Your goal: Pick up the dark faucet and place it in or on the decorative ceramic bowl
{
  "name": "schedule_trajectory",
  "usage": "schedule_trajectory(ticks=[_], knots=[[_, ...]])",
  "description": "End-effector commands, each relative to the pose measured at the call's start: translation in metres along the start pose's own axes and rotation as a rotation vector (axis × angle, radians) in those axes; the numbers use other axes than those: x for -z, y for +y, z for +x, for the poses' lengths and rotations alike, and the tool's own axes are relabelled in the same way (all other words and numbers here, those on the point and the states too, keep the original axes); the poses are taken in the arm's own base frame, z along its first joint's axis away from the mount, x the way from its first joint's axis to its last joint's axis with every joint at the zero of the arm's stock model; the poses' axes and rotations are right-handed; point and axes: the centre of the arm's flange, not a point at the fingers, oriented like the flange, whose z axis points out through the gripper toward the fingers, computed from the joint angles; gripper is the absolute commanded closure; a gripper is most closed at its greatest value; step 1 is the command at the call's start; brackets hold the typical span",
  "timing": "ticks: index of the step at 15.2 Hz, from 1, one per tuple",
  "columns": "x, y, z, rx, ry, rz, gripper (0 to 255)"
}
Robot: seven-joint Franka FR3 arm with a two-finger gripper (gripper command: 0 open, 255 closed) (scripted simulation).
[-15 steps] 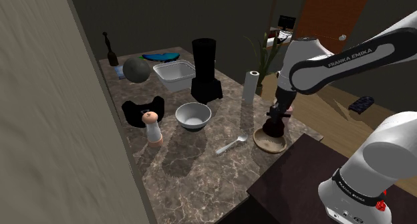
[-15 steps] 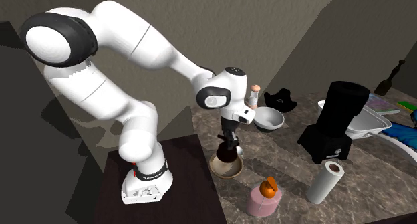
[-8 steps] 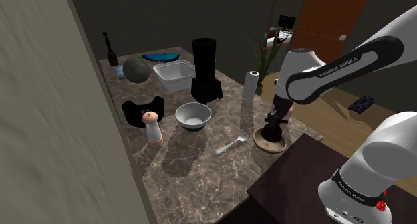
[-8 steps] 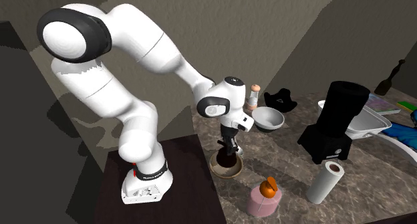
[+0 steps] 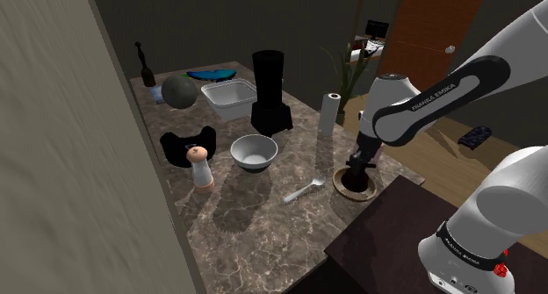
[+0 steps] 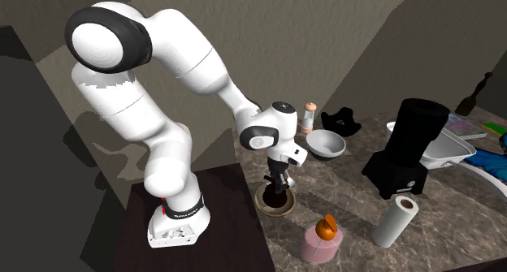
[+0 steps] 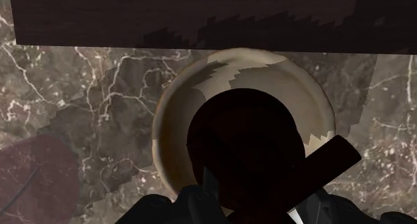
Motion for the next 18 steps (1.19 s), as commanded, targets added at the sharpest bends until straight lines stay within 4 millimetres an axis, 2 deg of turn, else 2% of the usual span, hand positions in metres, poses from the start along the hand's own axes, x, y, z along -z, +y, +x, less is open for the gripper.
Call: schedule_trajectory(ticks=[1, 4, 5, 10, 14, 18], knots=[[0.0, 0.0, 0.0, 0.0, 0.001, 0.0, 255], [0.0, 0.0, 0.0, 0.0, 0.001, 0.0, 255], [0.0, 0.0, 0.0, 0.0, 0.001, 0.0, 0], [0.0, 0.0, 0.0, 0.0, 0.001, 0.0, 0], [0.05, 0.0, 0.0, 0.0, 0.001, 0.0, 0], [0.05, 0.0, 0.0, 0.0, 0.001, 0.0, 0]])
